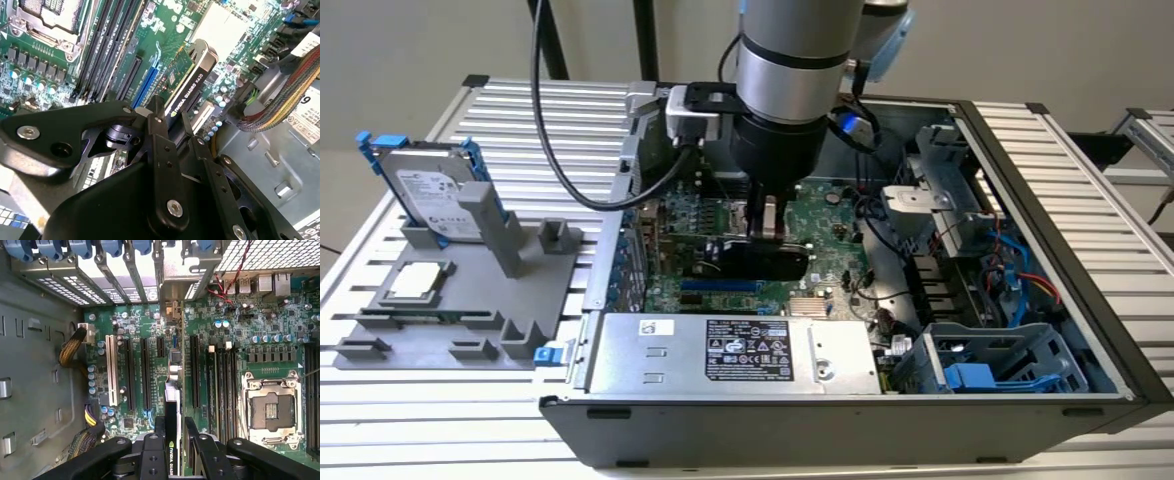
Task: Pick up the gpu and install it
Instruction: 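Insert the gpu into the slot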
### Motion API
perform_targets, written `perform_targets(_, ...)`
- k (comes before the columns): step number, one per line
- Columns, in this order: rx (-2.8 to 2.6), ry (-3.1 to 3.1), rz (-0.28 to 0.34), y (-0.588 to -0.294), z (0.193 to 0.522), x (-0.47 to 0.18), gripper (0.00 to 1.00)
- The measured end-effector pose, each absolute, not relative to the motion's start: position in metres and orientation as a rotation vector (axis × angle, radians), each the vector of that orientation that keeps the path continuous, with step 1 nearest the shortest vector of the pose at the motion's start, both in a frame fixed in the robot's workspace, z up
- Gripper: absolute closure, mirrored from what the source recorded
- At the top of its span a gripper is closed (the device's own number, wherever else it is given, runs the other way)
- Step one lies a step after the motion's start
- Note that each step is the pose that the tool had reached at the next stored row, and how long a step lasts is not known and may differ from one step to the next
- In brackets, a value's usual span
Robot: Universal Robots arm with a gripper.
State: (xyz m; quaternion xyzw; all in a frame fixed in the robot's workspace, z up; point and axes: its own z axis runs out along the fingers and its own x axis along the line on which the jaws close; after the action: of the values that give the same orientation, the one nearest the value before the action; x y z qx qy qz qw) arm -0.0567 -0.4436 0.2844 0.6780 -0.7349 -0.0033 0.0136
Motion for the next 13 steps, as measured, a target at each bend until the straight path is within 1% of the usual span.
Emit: perform_targets(13,2.093,-2.286,-0.031,-0.444,0.278,-0.068,1.0)
